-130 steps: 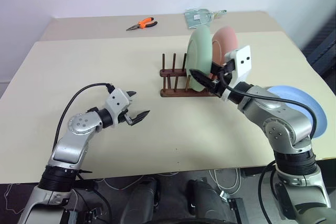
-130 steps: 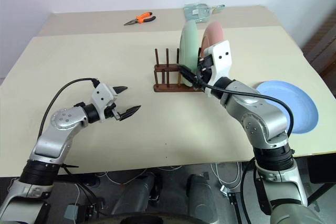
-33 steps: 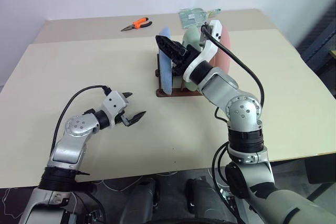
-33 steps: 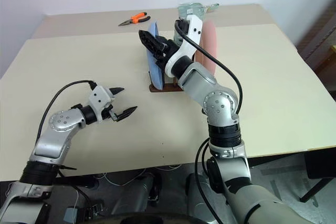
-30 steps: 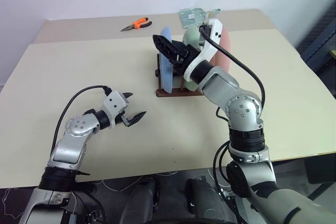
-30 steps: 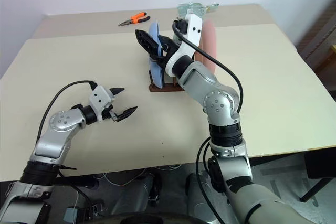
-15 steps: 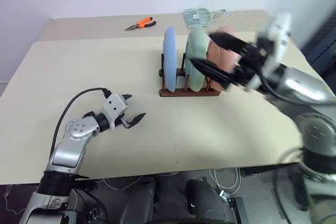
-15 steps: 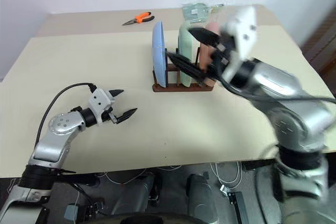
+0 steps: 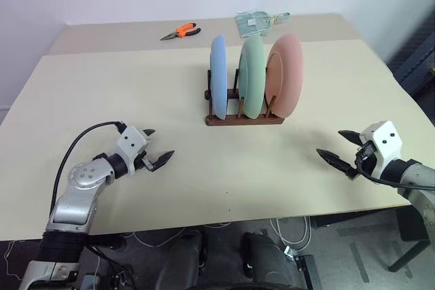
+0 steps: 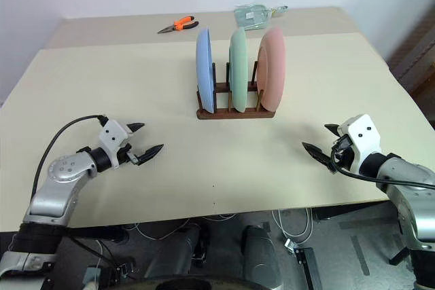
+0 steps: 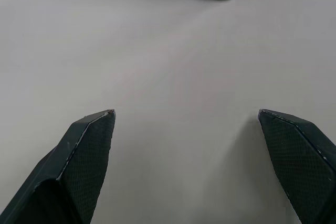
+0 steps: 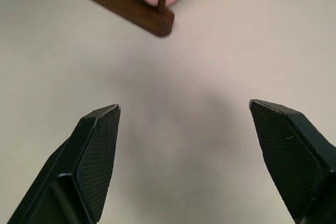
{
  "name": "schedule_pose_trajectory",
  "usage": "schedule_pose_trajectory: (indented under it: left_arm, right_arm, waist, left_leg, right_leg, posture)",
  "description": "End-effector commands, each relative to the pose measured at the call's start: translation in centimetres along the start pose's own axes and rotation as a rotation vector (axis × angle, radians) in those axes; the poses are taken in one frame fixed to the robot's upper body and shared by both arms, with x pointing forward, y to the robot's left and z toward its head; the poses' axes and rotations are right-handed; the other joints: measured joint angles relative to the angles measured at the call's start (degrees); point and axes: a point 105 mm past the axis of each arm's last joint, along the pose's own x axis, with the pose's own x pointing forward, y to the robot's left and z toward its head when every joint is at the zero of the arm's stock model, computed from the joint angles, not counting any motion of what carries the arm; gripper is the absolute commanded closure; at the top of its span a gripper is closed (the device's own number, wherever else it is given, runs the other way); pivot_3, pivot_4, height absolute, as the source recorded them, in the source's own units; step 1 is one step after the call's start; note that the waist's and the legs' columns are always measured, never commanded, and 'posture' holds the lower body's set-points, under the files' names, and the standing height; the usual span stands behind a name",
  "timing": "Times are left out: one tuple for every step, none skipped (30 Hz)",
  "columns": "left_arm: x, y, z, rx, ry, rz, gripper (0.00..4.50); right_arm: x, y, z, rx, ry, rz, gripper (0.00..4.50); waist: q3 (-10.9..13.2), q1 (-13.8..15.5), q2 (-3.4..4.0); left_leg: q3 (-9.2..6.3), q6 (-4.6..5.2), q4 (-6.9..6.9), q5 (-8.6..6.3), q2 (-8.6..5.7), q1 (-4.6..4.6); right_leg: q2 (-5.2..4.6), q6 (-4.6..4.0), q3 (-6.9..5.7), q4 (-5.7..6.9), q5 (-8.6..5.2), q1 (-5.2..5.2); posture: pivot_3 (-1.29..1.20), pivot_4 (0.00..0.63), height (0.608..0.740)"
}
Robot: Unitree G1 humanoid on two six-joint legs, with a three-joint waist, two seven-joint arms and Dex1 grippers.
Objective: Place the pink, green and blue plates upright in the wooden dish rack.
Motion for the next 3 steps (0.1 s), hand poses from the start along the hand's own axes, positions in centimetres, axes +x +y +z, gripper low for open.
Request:
schedule_pose_trajectory:
  left_arm:
    - [-0.5, 0.3, 1.1, 0.029, -0.031, 0.023, 0.0]
    - [-0.49, 0.18, 1.01, 0.028, -0.028, 0.027, 0.0]
    - [-0.47, 0.05, 0.92, 0.029, -0.026, 0.03, 0.0]
  right_arm:
    - [0.41, -0.47, 0.95, -0.05, -0.046, -0.01, 0.5]
    - [0.69, -0.65, 1.07, -0.054, -0.054, -0.015, 0.5]
    - [0.98, -0.84, 1.18, -0.057, -0.062, -0.02, 0.5]
  waist:
    - [0.0, 0.08, -0.01]
    - [0.0, 0.08, 0.0]
    - [0.0, 0.08, 0.0]
  left_leg:
    - [0.0, -0.01, 0.01, 0.0, 0.0, 0.0]
    - [-0.01, -0.01, 0.01, -0.01, 0.0, 0.0]
    - [0.0, -0.01, 0.01, -0.01, 0.0, 0.0]
  right_leg:
    - [0.0, 0.0, 0.0, 0.0, 0.0, 0.0]
    - [-0.01, 0.0, 0.0, 0.0, 0.0, 0.01]
    - [-0.02, 0.0, 0.0, 0.0, 0.0, 0.01]
  posture:
    - [0.0, 0.15, 0.719]
    - [0.0, 0.15, 0.719]
    - [0.0, 0.15, 0.719]
